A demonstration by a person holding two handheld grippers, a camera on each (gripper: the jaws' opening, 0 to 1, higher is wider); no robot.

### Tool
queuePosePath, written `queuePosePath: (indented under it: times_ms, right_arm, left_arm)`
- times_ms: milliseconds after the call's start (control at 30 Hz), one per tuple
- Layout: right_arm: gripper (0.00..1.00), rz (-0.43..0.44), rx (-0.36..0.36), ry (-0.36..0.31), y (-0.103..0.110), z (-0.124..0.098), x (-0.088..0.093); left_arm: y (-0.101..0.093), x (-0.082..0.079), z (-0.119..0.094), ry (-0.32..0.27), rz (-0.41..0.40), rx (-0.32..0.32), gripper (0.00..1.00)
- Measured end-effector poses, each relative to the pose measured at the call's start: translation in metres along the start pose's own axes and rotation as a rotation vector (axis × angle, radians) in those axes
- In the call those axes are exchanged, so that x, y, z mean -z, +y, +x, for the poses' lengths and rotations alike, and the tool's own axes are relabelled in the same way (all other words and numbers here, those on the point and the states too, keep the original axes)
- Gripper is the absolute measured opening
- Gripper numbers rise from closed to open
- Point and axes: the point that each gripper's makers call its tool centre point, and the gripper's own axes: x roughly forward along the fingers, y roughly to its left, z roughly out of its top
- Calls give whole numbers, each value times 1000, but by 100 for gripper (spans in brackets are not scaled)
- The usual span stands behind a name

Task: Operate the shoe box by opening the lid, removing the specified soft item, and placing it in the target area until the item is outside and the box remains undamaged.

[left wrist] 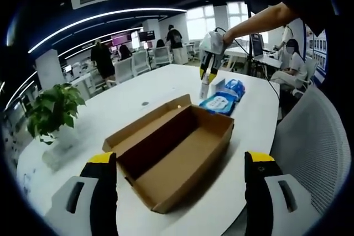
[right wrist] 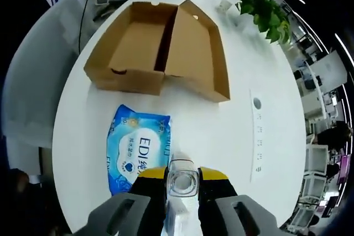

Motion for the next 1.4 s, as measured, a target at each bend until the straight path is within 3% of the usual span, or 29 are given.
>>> queuePosePath:
  times_ms: [567,1400]
  right_arm:
    - [17,5,-65,51,1,14,9]
    - [18,27,-106,61,-4,22,9]
  left_arm:
    - [-1,8,-1,5,-37,-13,98]
    - [-1,18,0,19,-70,-22,97]
